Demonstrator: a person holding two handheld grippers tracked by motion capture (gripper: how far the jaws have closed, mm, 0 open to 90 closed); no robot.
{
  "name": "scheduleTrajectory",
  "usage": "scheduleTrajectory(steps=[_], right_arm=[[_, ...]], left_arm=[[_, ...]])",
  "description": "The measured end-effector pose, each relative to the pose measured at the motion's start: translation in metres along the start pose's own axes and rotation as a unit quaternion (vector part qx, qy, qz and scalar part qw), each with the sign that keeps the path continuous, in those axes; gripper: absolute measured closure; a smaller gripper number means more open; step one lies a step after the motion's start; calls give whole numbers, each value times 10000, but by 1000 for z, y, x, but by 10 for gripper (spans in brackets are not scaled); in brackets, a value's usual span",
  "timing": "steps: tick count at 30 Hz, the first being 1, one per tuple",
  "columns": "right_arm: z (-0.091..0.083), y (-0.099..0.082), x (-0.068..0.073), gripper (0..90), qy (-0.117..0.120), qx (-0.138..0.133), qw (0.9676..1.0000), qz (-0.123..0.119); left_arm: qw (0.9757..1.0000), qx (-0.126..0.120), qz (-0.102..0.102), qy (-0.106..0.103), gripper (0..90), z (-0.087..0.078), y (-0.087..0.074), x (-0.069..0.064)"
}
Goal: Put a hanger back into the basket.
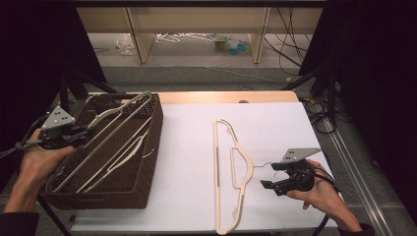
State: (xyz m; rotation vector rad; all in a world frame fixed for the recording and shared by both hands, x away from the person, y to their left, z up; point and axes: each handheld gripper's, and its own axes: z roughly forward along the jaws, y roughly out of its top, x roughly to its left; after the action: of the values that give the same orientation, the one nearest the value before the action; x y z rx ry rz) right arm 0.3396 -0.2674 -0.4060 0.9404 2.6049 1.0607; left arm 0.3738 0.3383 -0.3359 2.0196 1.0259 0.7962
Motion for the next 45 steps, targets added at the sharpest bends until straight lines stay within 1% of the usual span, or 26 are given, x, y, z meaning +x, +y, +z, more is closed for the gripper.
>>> scheduleTrajectory(steps=[3, 4, 5, 6, 7, 8, 15, 16, 17, 19, 21, 23, 25, 26, 28, 29, 31, 32, 34, 37, 38, 39, 40, 42, 44, 45], right_arm=[[0, 0, 0, 274, 3, -1, 10000, -3], [0, 0, 0, 274, 6, 0, 10000, 1], [1, -1, 0, 274, -15, -47, 10000, 18], [1, -1, 0, 274, -12, -28, 10000, 4], [1, -1, -1, 274, -35, -45, 10000, -46], [3, -1, 0, 274, -54, -103, 9999, -37], [3, -1, 0, 274, -26, -102, 9999, -28], [3, -2, 1, 274, -33, -84, 10000, -14], [3, -2, 0, 274, -54, -90, 9999, -24], [2, -1, 0, 274, 2, -13, 10000, -3], [3, -2, 0, 274, -4, -4, 10000, -38], [3, -2, 0, 274, -8, -15, 10000, -30], [4, -3, 0, 274, -24, -75, 10000, -35], [4, -2, 0, 274, 22, 3, 10000, -60], [4, -2, 1, 274, 19, -10, 10000, 17], [5, -2, 1, 274, -5, -38, 10000, -29], [5, -3, 1, 274, 9, -38, 10000, -31], [4, -2, 1, 274, 33, 35, 10000, -39], [5, -2, 1, 274, 0, 17, 10000, -28], [5, -3, 1, 274, 33, 32, 10000, -49], [5, -3, 1, 274, 26, 34, 10000, -52], [5, -3, 1, 274, 18, 33, 10000, -59], [5, -3, 1, 274, 20, 32, 10000, -57], [3, -3, 1, 274, 44, 40, 10000, -27], [4, -4, 1, 274, 12, -23, 10000, -21], [4, -4, 0, 274, -19, -29, 10000, -17]], left_arm=[[9999, 94, 86, 25, 856, 1, -3, 2], [9997, 176, 179, 39, 857, 1, -4, 3], [10000, 72, 17, 67, 857, 4, -6, 0], [9993, 281, 241, 67, 857, 4, -6, 1], [9992, 311, 220, 82, 857, 6, -8, -1], [9988, 347, 346, 56, 856, 8, -8, -1], [9971, 560, 515, 74, 856, 28, -17, -12], [9973, 556, 469, 106, 856, 32, -19, -14], [9965, 609, 563, 132, 856, 35, -21, -15], [9953, 691, 642, 236, 857, 40, -24, -18], [9951, 717, 607, 322, 856, 46, -29, -21], [9954, 704, 563, 329, 856, 48, -31, -23], [9948, 760, 624, 279, 856, 51, -37, -25], [9944, 821, 602, 271, 856, 51, -39, -26], [9952, 816, 501, 192, 855, 52, -44, -26], [9951, 836, 517, 123, 852, 52, -46, -25], [9952, 842, 480, 98, 844, 55, -50, -28], [9952, 839, 501, 2, 840, 55, -50, -28], [9938, 916, 592, -199, 823, 56, -50, -32], [9917, 1046, 657, -354, 805, 61, -49, -40], [9920, 1010, 639, -401, 798, 63, -50, -42], [9914, 1060, 627, -432, 792, 64, -50, -44], [9909, 1042, 712, -468, 786, 66, -50, -44], [9901, 1089, 644, -605, 772, 69, -51, -47], [9896, 1109, 665, -629, 759, 70, -51, -49], [9903, 1071, 641, -610, 756, 70, -51, -50]])
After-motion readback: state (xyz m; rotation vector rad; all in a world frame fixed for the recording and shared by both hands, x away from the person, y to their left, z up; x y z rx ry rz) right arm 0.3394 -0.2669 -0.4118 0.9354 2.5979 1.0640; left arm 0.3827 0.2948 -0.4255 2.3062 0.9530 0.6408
